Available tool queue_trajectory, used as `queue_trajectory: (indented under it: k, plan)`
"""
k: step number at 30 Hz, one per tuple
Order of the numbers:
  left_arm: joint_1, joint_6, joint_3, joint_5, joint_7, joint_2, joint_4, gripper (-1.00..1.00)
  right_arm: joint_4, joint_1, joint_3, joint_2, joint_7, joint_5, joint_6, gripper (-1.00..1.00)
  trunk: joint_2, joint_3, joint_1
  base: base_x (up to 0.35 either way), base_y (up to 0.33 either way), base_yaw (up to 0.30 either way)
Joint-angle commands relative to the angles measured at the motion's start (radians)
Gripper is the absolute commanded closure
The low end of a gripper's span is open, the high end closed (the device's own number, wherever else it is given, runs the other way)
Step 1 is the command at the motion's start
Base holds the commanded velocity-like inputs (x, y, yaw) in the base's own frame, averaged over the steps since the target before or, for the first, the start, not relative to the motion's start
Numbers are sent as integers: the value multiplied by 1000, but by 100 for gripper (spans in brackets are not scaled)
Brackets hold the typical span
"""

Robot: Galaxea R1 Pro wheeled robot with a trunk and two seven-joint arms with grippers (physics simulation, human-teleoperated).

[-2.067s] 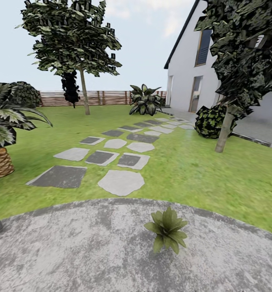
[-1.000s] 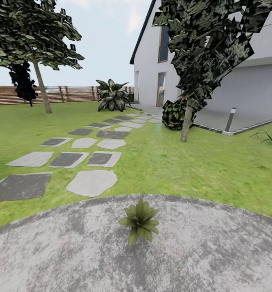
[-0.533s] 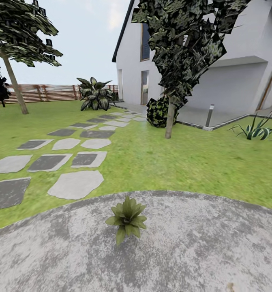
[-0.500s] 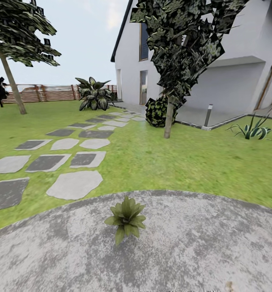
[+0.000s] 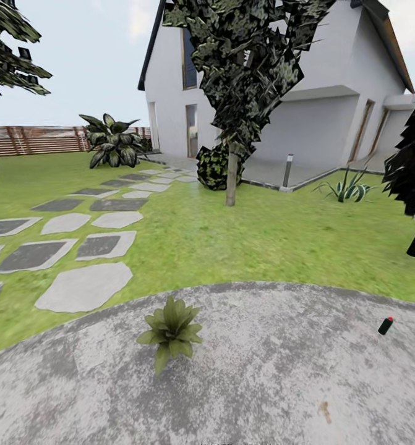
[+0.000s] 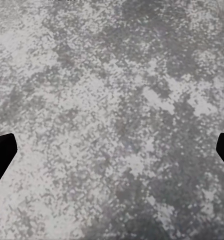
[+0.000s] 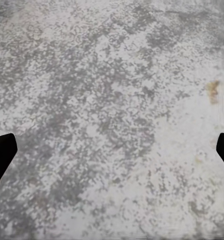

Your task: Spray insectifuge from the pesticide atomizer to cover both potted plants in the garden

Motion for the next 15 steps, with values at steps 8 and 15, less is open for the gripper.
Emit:
queue_trajectory:
  k: [8,15]
  plan:
    - [-1,-3,1,1,2,5,0,-100,0,-1,-51,0,0,0,-3,-100,-57,-31,31,0,0,-276]
    - [-1,-3,1,1,2,5,0,-100,0,-1,-58,0,1,0,-3,-100,-106,-57,57,0,0,-276]
